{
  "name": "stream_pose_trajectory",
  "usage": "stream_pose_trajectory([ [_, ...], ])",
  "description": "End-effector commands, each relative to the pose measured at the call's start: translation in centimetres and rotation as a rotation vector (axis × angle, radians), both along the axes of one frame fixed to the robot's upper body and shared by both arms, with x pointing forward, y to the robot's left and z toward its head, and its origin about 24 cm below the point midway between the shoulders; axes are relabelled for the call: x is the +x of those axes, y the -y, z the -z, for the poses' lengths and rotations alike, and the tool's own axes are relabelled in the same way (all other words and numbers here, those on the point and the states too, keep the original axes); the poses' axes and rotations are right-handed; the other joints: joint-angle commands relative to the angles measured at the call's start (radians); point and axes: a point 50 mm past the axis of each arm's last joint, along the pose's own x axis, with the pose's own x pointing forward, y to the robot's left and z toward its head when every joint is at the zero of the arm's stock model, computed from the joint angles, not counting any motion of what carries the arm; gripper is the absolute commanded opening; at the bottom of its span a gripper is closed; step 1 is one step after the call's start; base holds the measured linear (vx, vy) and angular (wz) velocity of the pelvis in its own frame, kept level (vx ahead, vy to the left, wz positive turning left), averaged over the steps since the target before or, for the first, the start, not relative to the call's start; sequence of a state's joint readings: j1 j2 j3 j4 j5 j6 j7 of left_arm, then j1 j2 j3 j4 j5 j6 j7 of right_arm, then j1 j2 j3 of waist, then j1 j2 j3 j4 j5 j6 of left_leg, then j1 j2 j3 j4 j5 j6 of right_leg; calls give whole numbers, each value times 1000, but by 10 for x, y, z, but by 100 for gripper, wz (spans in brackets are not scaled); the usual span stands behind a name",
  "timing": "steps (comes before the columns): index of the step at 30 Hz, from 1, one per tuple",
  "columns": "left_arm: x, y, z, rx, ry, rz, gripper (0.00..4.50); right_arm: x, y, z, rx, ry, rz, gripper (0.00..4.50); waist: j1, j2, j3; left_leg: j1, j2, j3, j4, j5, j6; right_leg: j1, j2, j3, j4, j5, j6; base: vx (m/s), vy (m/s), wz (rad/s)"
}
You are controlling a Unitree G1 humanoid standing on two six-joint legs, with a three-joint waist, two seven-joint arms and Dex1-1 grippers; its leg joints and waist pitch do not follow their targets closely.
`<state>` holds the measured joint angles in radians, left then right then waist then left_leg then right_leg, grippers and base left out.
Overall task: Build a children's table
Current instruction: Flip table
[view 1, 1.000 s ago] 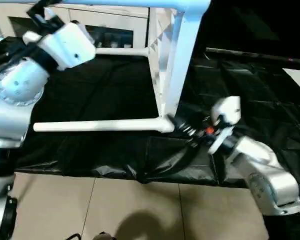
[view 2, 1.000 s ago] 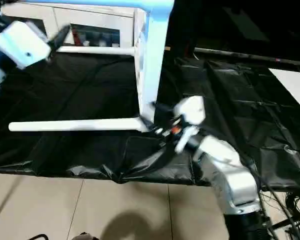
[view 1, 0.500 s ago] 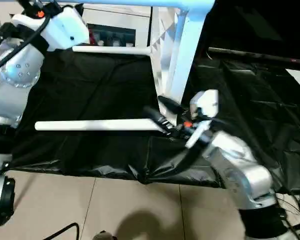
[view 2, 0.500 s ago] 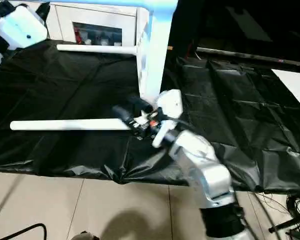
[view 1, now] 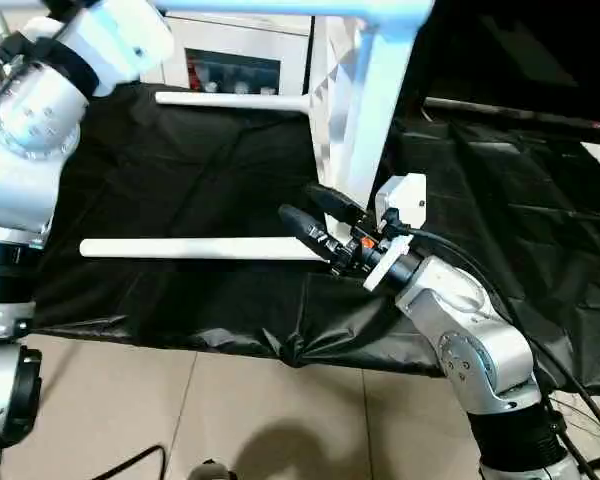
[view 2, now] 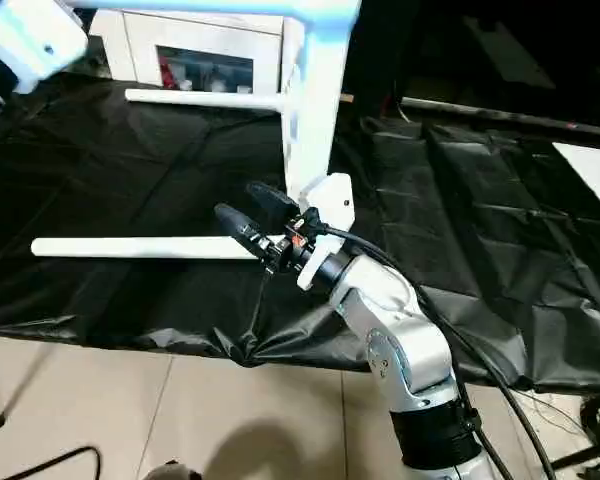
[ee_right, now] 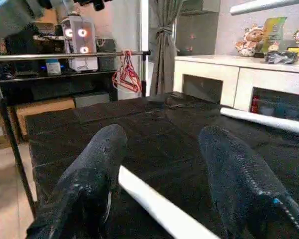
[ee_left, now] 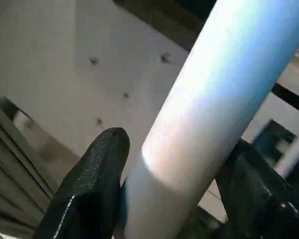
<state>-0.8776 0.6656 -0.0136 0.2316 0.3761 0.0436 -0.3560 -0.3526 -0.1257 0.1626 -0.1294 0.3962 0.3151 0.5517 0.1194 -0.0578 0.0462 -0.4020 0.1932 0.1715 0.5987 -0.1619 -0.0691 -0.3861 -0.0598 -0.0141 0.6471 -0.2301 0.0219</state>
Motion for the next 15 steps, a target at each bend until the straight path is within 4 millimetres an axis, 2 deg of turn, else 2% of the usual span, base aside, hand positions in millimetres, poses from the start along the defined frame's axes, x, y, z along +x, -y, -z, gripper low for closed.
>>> stream_pose_trajectory([
  [1,8,-7,7,-289,-82,13,258,8,11,-4,-9,20,61,268,-1,18,-55,40,32,-14,-83,-278,-93,11,-69,29,-76,-123,-144,0,0,0],
  [2,8,-7,7,-289,-82,13,258,8,11,-4,-9,20,61,268,-1,18,-55,40,32,-14,-83,-278,-93,11,-69,29,-76,-123,-144,0,0,0],
  [5,9,-12,3,-446,-83,-22,258,13,20,-4,-24,21,106,268,5,19,-54,37,31,-11,-81,-241,-76,14,-69,30,-78,-126,-146,0,0,0],
  [9,10,-16,-6,-568,-61,-28,258,14,25,-2,-32,15,128,268,18,21,-59,30,27,-7,-70,-132,-41,24,-68,29,-70,-36,-154,0,0,0],
  [11,10,-20,-11,-652,-51,-30,258,13,27,0,-39,9,128,268,21,23,-61,30,26,-6,-68,-104,-33,25,-66,27,-64,12,-163,0,0,0],
  [15,8,-22,-18,-726,-38,-19,258,6,30,10,-79,-29,109,268,24,23,-62,29,24,-6,-66,-94,-24,29,-63,24,-61,59,-174,0,0,0],
])
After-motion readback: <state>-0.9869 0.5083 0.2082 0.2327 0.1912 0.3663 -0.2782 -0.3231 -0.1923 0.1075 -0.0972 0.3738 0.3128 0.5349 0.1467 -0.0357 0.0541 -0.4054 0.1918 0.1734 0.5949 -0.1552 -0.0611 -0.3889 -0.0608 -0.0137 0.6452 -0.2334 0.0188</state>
